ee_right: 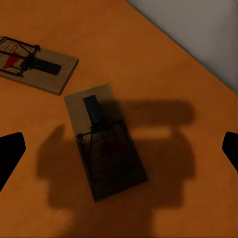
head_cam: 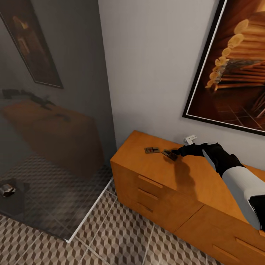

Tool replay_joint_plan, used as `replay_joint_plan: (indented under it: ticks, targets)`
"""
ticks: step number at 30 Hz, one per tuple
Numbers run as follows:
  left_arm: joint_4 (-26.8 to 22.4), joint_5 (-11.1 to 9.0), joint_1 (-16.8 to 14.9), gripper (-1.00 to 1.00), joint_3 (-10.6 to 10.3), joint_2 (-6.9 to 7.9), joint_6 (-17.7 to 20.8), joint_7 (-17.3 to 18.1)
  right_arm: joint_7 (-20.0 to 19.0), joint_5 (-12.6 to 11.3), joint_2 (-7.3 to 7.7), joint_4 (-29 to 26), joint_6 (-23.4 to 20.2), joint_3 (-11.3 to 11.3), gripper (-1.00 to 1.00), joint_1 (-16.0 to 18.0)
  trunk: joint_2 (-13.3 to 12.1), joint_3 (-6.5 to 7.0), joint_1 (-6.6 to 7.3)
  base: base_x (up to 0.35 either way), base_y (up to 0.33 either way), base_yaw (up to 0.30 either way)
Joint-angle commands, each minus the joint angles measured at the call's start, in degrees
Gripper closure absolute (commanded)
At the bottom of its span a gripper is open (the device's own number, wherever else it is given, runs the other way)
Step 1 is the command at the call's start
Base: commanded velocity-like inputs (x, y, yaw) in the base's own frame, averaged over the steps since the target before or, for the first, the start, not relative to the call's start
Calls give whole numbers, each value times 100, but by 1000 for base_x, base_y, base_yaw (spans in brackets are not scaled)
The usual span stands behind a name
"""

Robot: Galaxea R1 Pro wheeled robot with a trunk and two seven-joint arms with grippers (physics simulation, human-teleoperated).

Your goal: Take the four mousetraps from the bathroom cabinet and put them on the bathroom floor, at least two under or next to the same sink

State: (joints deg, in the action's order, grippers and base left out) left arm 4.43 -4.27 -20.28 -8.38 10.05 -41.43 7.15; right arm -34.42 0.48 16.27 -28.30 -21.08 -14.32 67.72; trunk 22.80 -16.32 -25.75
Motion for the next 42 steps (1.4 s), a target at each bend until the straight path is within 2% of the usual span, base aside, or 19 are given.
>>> replay_joint_plan:
  ticks: [1, 19, 20, 22, 26, 34, 42]
  targets:
    - [23, -47, -11, -100, -32, -1, -32, 32, -12, 5, 7, -10, -27, -19, -100, 4, 11, -11, -3, 12, 0, 0]
    - [26, -47, -11, -100, -31, -1, -32, 32, 14, 35, 2, 148, -27, -27, -100, 4, 11, -11, -3, 2, 0, 0]
    - [25, -47, -11, -100, -31, -2, -32, 32, 17, 95, 1, 160, -27, -27, -100, 4, 11, -11, -3, 0, 0, 0]
    - [26, -47, -11, -100, -31, 0, -32, 32, 21, 453, 0, 178, -27, -27, -100, 4, 11, -11, -3, 0, 0, 0]
    - [26, -47, -11, -100, -32, 0, -32, 32, 22, 678, -1, 187, -27, -27, -100, 4, 11, -11, -3, 0, 0, 0]
    - [25, -47, -11, -100, -32, -2, -33, 32, 23, 855, -9, 197, -27, -27, -100, 4, 11, -11, -3, 0, 0, 0]
    - [24, -47, -11, -100, -32, -3, -33, 32, 23, 865, -9, 201, -27, -27, -100, 4, 11, -11, -3, 0, 0, 0]
